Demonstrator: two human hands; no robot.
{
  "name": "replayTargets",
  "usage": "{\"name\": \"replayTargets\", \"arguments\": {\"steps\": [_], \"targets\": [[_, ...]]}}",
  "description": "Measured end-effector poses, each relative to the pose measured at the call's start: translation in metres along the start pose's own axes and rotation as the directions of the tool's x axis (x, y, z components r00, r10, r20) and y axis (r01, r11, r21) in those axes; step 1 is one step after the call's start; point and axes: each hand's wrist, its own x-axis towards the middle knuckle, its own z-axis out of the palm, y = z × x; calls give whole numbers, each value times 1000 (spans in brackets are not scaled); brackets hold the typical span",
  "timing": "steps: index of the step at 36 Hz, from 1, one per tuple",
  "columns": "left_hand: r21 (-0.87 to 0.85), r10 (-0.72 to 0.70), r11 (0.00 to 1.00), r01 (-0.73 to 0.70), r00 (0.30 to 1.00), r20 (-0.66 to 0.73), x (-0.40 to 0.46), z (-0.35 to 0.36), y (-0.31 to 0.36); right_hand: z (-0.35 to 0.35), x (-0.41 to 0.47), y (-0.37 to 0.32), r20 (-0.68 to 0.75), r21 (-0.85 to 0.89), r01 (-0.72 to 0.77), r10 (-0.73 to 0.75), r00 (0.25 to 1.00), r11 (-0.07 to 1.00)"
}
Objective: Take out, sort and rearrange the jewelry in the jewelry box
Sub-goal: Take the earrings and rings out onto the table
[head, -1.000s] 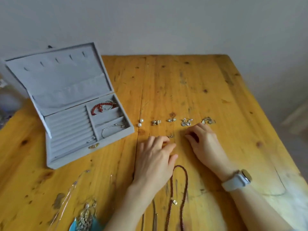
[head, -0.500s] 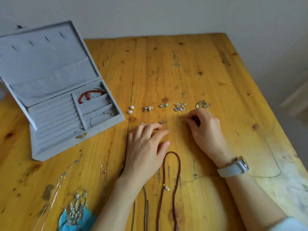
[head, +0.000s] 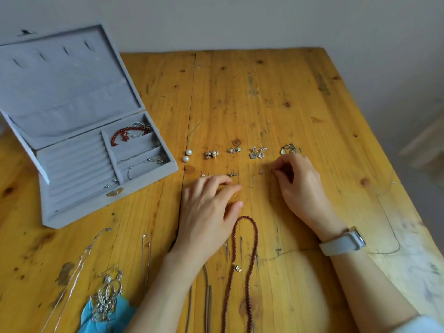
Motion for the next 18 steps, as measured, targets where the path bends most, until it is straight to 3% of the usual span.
{"name": "replayTargets", "arguments": {"steps": [9,14,18], "targets": [[-13,9,1000,-9,1000,25,1,-6,3,-1,-2,-8,-69,25,35,-33,997,999],[-149,0,989,4,1000,29,7,-30,1,4,7,-37,-93,36,144,-140,986,989],[-163,-103,983,80,986,-134,3,-64,-27,21,18,-70,-59,97,231,-226,972,968]]}}
